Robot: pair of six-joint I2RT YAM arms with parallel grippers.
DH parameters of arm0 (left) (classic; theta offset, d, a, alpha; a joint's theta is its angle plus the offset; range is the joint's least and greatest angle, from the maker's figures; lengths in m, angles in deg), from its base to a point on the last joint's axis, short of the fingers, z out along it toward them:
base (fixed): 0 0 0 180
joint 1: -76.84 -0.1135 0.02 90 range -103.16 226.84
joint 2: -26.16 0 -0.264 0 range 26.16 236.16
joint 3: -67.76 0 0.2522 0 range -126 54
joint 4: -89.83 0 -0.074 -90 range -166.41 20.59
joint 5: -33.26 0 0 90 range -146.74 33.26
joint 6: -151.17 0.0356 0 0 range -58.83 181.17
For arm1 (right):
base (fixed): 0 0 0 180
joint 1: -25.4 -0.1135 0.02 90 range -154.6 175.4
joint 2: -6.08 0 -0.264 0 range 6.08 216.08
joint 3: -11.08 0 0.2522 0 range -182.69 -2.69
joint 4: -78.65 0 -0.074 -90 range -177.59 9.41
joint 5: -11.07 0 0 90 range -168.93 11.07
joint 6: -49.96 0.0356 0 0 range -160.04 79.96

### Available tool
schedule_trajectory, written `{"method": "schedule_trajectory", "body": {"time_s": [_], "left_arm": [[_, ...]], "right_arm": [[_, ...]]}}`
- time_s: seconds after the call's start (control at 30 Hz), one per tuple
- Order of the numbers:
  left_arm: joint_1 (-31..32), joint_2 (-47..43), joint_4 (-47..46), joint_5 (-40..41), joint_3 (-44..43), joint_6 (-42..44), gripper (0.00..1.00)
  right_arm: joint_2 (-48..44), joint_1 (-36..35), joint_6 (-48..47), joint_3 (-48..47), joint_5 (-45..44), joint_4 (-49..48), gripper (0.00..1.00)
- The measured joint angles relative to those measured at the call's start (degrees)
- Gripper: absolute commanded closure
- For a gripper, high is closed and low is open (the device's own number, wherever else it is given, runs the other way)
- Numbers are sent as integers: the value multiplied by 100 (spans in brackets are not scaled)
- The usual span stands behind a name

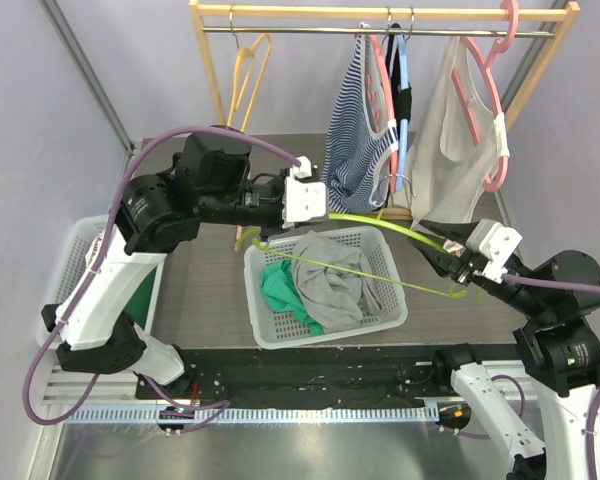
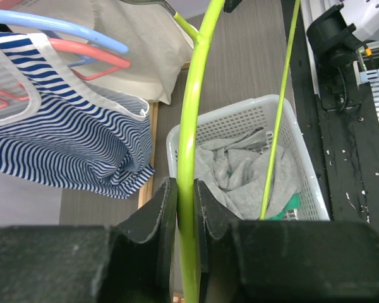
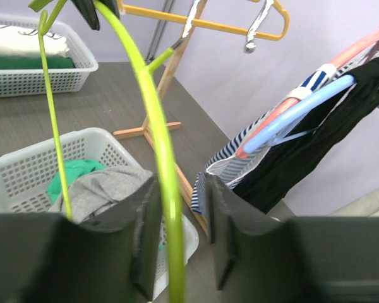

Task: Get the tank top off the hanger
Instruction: Place the hanger at the clothesline.

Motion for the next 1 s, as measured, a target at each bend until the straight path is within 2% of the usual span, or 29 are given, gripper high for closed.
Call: {"method": "schedule_trajectory", "body": {"time_s": [0.07,0.1,0.17,0.23,0.3,0.5,0.73,1.0], "left_arm": [[2,-7,-61,101,0,-7,100],[24,-9,-87,181,0,-4,100],[87,-13,-162,396,0,11,100],[140,-35,-245,684,0,68,100],[160,-81,-299,968,0,190,100],[170,-472,-313,1604,0,592,100],[-31,-1342,-345,2291,138,1029,100],[-459,-1952,-404,3053,367,2199,100]], "right_arm": [[0,2,96,79,-68,-131,43],[0,2,122,111,-116,-184,34],[-2,7,190,164,-195,-289,27],[-17,7,229,192,-251,-352,15],[-70,11,278,208,-352,-398,9],[-428,22,402,208,-636,-553,8],[-844,24,841,234,-1158,-1147,7],[-975,24,1373,291,-1377,-1639,7]]}}
